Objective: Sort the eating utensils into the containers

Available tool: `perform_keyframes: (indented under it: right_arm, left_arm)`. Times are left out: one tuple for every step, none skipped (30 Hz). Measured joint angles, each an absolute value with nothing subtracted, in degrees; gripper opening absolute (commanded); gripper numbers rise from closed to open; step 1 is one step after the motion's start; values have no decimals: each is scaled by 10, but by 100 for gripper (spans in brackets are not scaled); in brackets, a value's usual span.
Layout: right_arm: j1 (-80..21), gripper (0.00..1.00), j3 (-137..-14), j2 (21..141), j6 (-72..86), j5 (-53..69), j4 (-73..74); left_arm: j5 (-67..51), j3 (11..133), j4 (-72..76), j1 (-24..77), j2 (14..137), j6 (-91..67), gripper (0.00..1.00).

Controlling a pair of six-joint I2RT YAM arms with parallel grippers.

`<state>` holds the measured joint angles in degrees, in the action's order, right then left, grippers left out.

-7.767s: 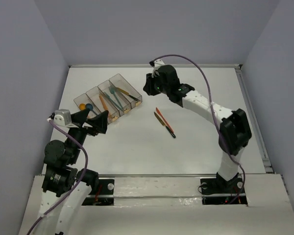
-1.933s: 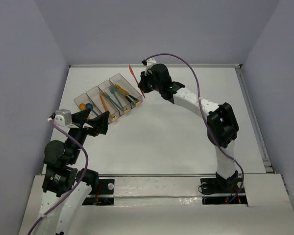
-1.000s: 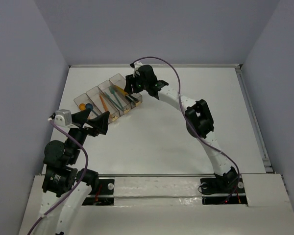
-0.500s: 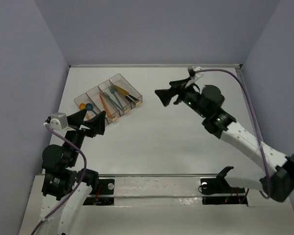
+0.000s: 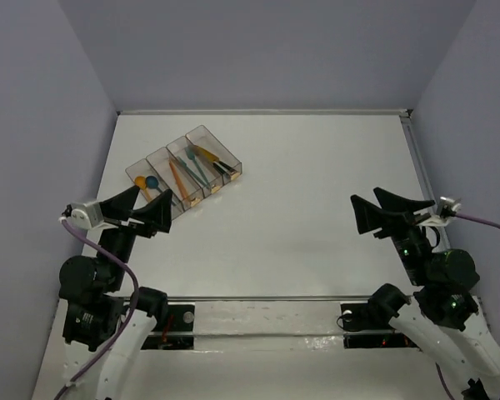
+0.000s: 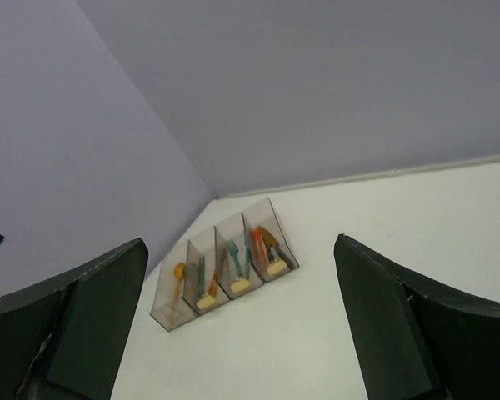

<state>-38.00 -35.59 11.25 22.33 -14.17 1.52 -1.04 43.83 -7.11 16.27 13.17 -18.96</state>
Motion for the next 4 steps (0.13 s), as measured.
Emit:
perform_keyframes:
  right_arm:
    - [-380,100,-348,111,227,-144,21]
    - [-380,100,-336,115,233,-146,32]
    - [-380,100,-330,124,238,-147,42]
    - [-380,100,-326,136,241,-146,52]
  left_arm:
    - [-11,439,-71,163,130,-192,99]
    - [-13,439,-73,163,130,-193,99]
    - [-16,439,-75,163,129,-194,99]
    - [-19,439,-79,163,129,-195,99]
